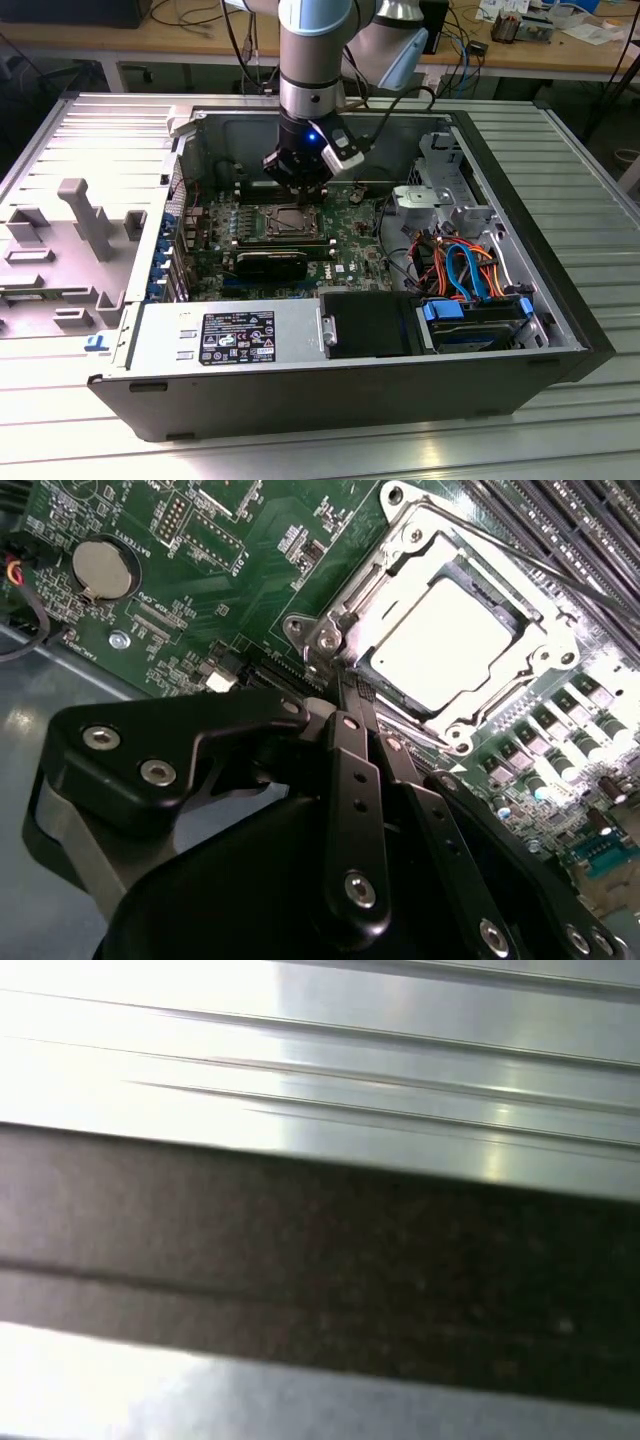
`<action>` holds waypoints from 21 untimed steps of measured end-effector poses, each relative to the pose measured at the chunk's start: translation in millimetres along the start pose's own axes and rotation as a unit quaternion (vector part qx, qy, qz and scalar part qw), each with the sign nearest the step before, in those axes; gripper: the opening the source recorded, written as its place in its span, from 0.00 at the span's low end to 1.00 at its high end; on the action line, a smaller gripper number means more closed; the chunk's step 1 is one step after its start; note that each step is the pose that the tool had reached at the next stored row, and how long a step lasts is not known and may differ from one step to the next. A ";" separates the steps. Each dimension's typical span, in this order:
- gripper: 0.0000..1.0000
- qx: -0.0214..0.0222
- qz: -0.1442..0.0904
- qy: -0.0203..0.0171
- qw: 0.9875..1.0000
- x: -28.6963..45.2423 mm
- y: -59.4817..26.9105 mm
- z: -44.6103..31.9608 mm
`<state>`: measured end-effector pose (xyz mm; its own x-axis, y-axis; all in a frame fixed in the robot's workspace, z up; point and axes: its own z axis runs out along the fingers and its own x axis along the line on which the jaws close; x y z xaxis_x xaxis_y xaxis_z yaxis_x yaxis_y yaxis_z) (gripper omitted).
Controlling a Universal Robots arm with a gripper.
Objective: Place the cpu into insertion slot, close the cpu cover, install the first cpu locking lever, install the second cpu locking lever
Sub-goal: 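Install the first cpu locking lever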
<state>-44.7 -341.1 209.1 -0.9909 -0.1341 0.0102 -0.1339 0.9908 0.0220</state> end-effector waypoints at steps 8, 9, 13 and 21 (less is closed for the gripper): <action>0.11 -0.001 0.000 0.000 1.000 2.3 6.0 0.2; 0.11 -0.001 0.000 0.000 1.000 2.2 6.6 0.1; 0.11 -0.002 0.000 0.000 1.000 1.6 11.0 0.3; 0.11 -0.017 0.000 -0.002 1.000 2.7 2.6 0.2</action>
<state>-47.7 -338.9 209.0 -0.9909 -0.1345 0.0054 -0.1339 0.9894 0.0562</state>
